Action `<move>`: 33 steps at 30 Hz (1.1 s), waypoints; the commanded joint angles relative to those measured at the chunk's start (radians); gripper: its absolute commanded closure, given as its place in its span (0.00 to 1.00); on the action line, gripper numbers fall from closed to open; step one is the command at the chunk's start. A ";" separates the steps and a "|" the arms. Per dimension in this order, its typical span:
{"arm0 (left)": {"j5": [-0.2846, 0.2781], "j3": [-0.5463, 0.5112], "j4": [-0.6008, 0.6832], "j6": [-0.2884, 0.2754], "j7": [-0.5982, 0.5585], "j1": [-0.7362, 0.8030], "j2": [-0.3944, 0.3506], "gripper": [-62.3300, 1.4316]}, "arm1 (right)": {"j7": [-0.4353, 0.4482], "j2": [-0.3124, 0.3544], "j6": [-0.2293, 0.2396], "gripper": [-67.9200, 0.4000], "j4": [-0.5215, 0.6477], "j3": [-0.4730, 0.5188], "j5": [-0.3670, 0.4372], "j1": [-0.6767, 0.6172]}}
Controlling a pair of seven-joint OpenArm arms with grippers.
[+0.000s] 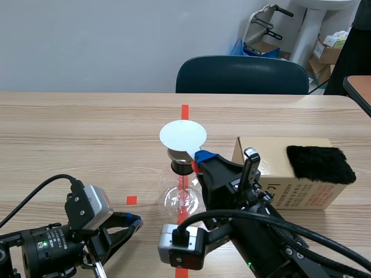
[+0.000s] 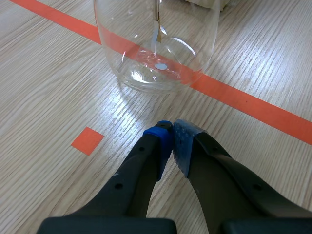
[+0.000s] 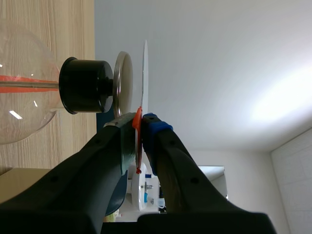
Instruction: Do the electroscope experiment
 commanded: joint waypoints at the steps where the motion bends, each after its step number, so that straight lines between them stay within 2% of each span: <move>1: 0.000 -0.012 0.023 -0.003 -0.013 0.000 0.005 0.91 | 0.000 0.013 -0.014 0.99 0.014 0.004 -0.001 0.012; 7: 0.000 -0.012 0.023 -0.003 -0.013 0.000 0.005 0.91 | -0.002 0.013 -0.014 0.99 0.014 0.004 -0.001 0.012; 11: 0.000 -0.012 0.023 -0.003 -0.013 0.000 0.005 0.91 | -0.053 0.013 -0.014 0.99 0.014 0.004 -0.001 0.012; 16: 0.000 -0.012 0.023 -0.003 -0.013 0.000 0.005 0.91 | -0.168 0.013 -0.014 0.99 0.014 0.004 -0.001 0.012; 26: 0.000 -0.012 0.023 -0.003 -0.013 0.000 0.005 0.91 | -0.458 0.013 -0.014 0.99 0.014 0.004 -0.001 0.012; 33: 0.000 -0.012 0.023 -0.003 -0.013 0.000 0.005 0.91 | -0.581 0.013 -0.014 0.99 0.014 0.004 -0.001 0.011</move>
